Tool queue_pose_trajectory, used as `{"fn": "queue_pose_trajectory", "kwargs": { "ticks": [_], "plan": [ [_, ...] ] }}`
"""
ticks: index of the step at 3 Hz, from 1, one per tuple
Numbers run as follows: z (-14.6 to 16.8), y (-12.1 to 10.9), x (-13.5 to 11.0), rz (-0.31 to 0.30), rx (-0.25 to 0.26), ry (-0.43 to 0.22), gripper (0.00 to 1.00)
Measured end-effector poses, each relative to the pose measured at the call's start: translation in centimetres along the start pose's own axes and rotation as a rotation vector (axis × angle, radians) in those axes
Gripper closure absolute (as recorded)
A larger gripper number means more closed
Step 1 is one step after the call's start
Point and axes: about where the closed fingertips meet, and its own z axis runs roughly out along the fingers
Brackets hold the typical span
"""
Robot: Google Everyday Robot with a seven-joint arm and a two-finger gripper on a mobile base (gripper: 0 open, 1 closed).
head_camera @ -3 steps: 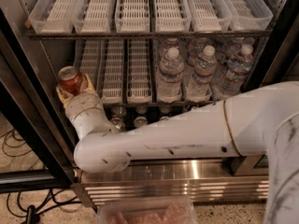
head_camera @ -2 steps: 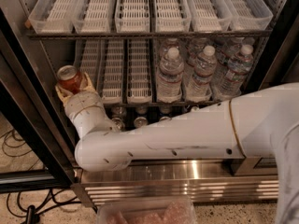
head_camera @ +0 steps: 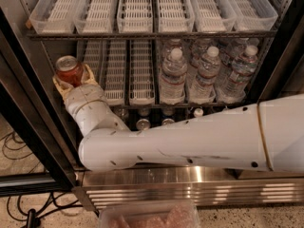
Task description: Pick coke can from middle shelf of fridge
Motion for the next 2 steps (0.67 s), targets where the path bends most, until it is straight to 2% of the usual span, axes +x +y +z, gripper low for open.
{"fn": "queue_pose_trajectory", "kwargs": {
  "ticks": [1,2],
  "plan": [
    [-1.2,-0.9,-1.1,0.02,-0.014,0.018,1.0],
    [-3.3,-2.8,-1.8,0.051,-0.047,0.065,1.0]
  ]
}}
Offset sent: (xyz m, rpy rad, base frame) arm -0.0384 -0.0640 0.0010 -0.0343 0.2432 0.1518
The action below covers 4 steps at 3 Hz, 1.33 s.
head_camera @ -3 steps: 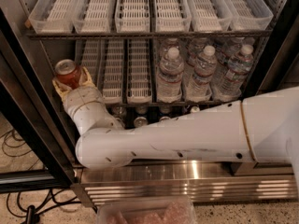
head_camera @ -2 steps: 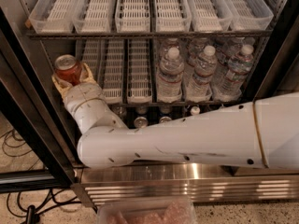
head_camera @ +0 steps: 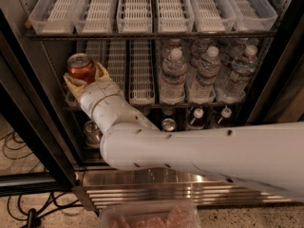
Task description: Pick coke can from middle shelf of fridge
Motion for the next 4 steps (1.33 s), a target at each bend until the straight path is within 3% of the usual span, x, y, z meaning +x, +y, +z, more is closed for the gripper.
{"fn": "queue_pose_trajectory", "kwargs": {
  "ticks": [1,2,4],
  "plan": [
    [-2.5,-2.1,0.2,0.028,-0.054,0.062,1.0],
    [-3.0,-0.5,1.2,0.039,-0.121,0.106,1.0],
    [-4.0,-0.8,0.9,0.04,-0.137,0.117,1.0]
  ]
}}
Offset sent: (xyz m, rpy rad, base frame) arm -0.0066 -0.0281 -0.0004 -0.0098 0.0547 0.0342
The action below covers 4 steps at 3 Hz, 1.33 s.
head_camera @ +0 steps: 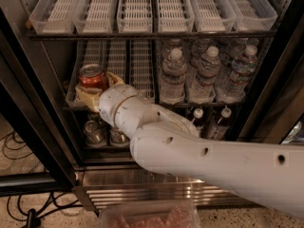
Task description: Pick coke can from middle shelf of fridge
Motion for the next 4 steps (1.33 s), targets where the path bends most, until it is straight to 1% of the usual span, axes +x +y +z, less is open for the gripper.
{"fn": "queue_pose_trajectory", "kwargs": {
  "ticks": [1,2,3,4],
  "plan": [
    [-2.2,-0.1,0.0,0.002,-0.021,0.036,1.0],
    [-3.4,0.2,1.1,0.028,-0.053,0.079,1.0],
    [-4.3,0.6,2.1,0.051,-0.081,0.103,1.0],
    [-7.6,-0.7,2.1,0.062,-0.068,0.084,1.0]
  ]
}}
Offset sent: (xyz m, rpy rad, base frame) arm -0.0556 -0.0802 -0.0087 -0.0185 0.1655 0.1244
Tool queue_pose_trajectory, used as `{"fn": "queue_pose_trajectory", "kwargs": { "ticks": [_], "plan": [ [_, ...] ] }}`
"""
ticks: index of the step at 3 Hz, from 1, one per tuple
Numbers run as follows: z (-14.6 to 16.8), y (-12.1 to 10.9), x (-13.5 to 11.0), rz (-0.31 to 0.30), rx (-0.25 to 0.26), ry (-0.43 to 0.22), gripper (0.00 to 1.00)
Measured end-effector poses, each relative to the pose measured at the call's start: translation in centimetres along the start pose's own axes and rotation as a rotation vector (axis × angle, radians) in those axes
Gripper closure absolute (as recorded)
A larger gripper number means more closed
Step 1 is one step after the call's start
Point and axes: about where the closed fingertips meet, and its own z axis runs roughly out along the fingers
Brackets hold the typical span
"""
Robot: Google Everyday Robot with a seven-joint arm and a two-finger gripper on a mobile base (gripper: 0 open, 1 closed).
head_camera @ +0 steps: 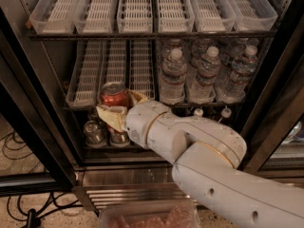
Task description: Pick coke can from middle shelf of fridge
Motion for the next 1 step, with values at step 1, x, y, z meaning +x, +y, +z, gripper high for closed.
{"fn": "queue_pose_trajectory", "kwargs": {
  "ticks": [1],
  "plan": [
    [-0.03,0.13,-0.22,0.001,-0.004,-0.006,1.0]
  ]
}}
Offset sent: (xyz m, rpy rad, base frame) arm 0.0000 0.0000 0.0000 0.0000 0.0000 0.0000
